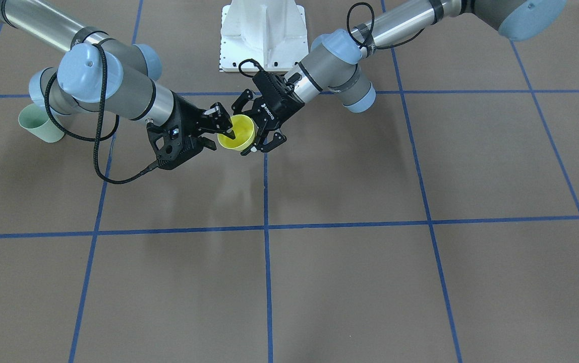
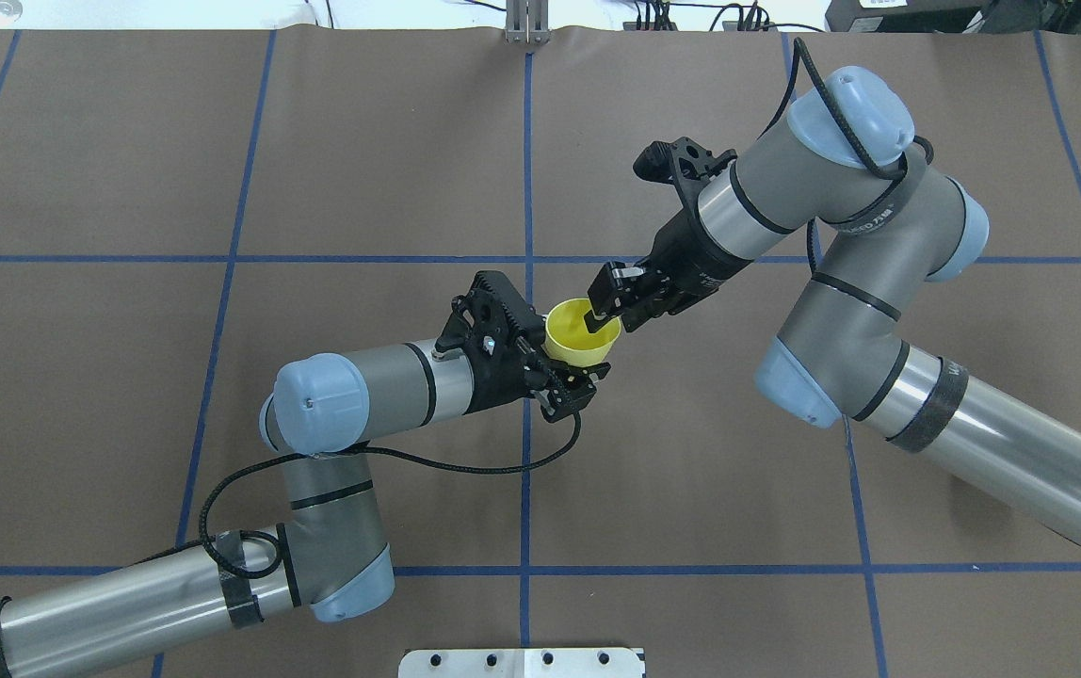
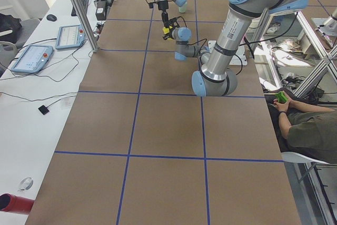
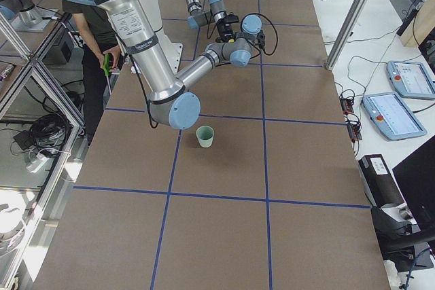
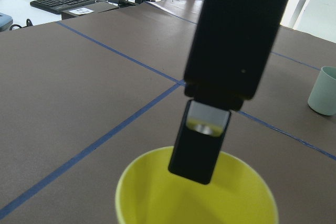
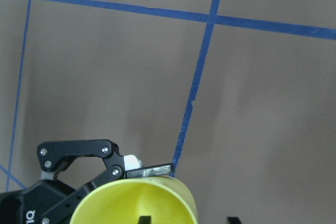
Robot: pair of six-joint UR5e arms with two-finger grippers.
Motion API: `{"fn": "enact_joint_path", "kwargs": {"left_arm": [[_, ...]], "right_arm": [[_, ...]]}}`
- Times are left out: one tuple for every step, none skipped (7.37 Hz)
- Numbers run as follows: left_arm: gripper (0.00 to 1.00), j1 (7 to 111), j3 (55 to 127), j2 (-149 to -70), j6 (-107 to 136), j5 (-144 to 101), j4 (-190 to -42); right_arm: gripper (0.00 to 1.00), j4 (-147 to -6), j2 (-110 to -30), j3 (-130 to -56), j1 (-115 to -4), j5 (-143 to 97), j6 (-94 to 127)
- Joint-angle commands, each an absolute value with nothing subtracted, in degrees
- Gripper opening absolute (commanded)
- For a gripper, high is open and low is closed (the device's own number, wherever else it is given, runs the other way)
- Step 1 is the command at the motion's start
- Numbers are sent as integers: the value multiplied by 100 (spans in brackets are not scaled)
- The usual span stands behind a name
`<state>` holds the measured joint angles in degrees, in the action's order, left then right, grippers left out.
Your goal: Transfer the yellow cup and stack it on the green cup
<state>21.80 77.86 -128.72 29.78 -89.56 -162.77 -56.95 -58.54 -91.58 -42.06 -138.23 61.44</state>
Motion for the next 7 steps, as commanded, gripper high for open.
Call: {"fn": "enact_joint_path", "kwargs": {"left_arm": [[67,2180,7787,-12876,2979,-8956,-16277],[67,2180,7787,-12876,2979,-8956,-16277],[67,2180,7787,-12876,2979,-8956,-16286],[67,2180,7787,-12876,2988,-8956,-16286],[69,2180,7787,-12876,2988,-8956,-16295],[88,2180,7796,-12885,3014,-8956,-16295],[99,2171,7805,-12928,3154,-8956,-16304]], "right_arm": [[43,-5695,-5854,-9167,-4192,-13869,6144],[32,-5695,-5854,-9167,-4192,-13878,6144],[29,-5695,-5854,-9167,-4201,-13878,6144],[24,-5695,-5854,-9167,-4192,-13887,6144],[14,-5695,-5845,-9167,-4201,-13887,6144],[0,-5695,-5853,-9167,-4201,-13887,6144],[0,-5695,-5854,-9167,-4201,-13895,6144]]}}
